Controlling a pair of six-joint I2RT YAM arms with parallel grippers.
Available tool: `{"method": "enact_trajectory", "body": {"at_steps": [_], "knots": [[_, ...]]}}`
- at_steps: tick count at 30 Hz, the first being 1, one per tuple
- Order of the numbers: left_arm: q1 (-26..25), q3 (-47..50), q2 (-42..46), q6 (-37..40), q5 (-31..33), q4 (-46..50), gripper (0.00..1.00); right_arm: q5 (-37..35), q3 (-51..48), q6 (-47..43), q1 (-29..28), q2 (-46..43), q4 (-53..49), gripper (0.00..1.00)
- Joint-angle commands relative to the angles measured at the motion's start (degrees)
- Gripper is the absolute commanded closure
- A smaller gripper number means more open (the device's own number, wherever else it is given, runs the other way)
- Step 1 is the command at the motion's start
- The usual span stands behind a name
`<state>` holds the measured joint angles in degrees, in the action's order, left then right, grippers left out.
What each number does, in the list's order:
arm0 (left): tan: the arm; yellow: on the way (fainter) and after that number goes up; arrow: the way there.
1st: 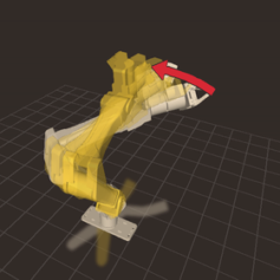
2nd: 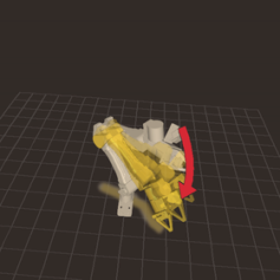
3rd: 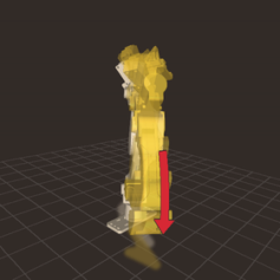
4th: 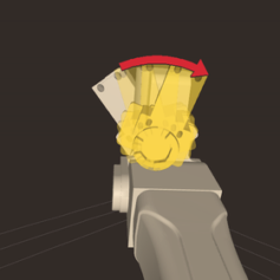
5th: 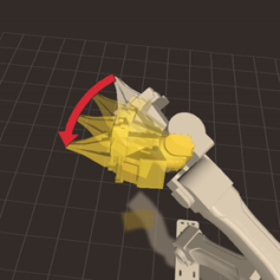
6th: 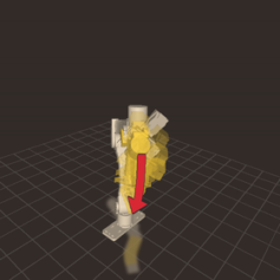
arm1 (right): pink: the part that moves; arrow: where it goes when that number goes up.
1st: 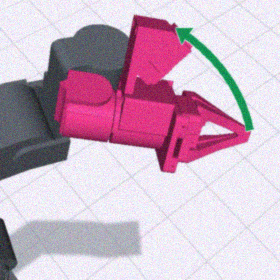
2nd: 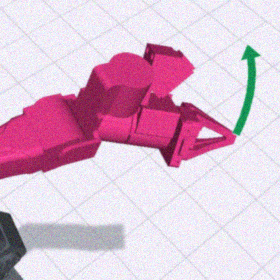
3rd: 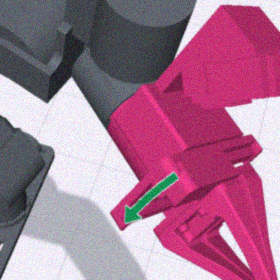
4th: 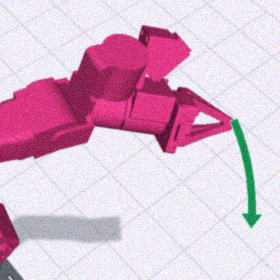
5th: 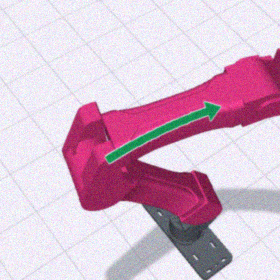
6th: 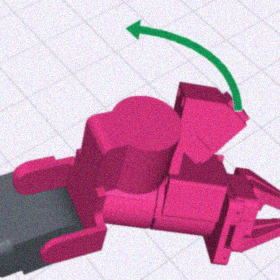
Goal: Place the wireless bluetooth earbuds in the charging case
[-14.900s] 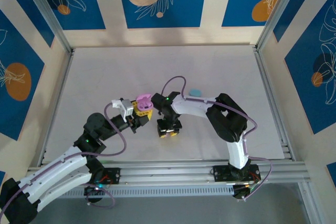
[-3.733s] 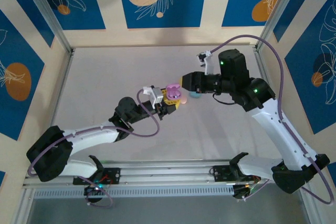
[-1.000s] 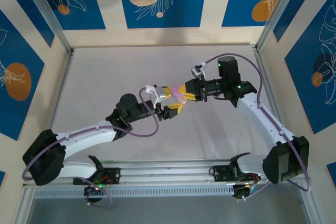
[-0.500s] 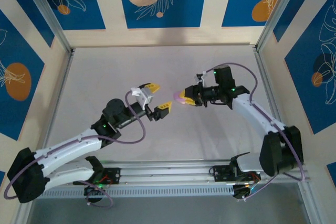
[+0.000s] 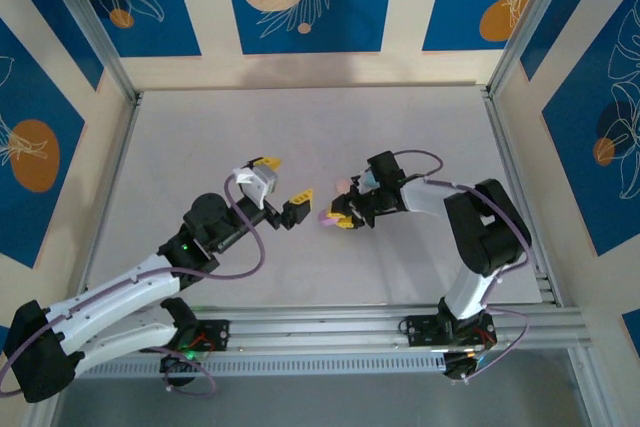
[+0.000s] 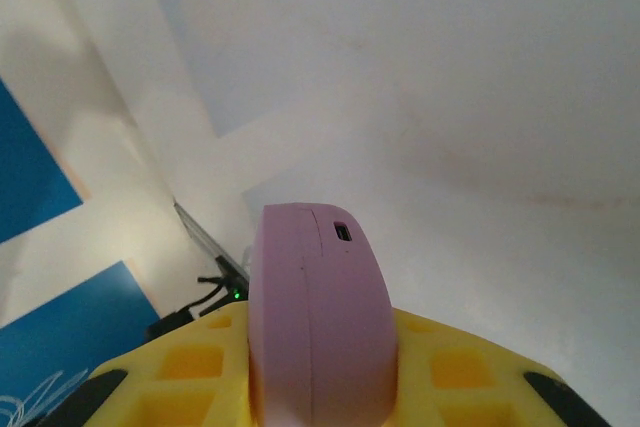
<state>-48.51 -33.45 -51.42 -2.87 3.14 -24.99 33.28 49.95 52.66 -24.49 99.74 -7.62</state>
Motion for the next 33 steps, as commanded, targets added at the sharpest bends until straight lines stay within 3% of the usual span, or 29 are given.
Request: {"method": "enact_trajectory", "body": {"at_steps": [1, 4, 11, 16, 20, 23, 26, 30, 32, 33], "knots": [[-0.3, 0.47, 0.9, -0.04, 1.34, 0.56, 0.03, -1.95, 2.04, 0.48, -0.91, 2.63, 1.6, 0.83], [-0.31, 0.37, 0.84, 0.15, 1.61, 0.86, 0.02, -2.98, 2.92, -0.37, -0.98, 4.17, 0.13, 0.81], [-0.3, 0.36, 0.21, 0.76, 2.22, 0.65, 0.0, -8.5, 3.67, -5.8, -0.15, 4.37, -8.67, 0.64], [-0.18, 0.28, -0.2, 0.85, 2.31, 0.65, 0.0, -10.93, 1.78, -6.73, 1.48, 0.83, -11.14, 0.5], [-0.14, 0.16, -0.06, 1.15, 2.62, 1.07, 0.0, -14.67, 1.93, -9.11, 3.73, -4.4, -16.51, 0.44], [-0.05, 0.13, 0.3, 1.27, 4.66, 2.31, 0.0, -21.51, 3.38, -11.62, 5.62, -11.15, -22.54, 0.43], [0.52, -0.15, 0.89, 1.12, 12.66, 6.12, 0.0, -37.05, 5.33, -16.02, 7.16, -21.93, -27.12, 0.43], [6.65, 0.9, 1.17, -0.77, 24.77, 12.51, 0.0, -58.3, -0.68, -28.58, 8.55, -34.98, -13.84, 0.32], [13.09, 2.52, 1.23, -2.78, 25.27, 13.97, 0.0, -62.07, -8.98, -36.03, 10.75, -37.47, 1.72, 0.24], [16.72, 3.61, 1.06, -3.05, 24.47, 14.01, 0.0, -60.25, -13.21, -40.02, 12.48, -37.18, 8.71, 0.24]]}}
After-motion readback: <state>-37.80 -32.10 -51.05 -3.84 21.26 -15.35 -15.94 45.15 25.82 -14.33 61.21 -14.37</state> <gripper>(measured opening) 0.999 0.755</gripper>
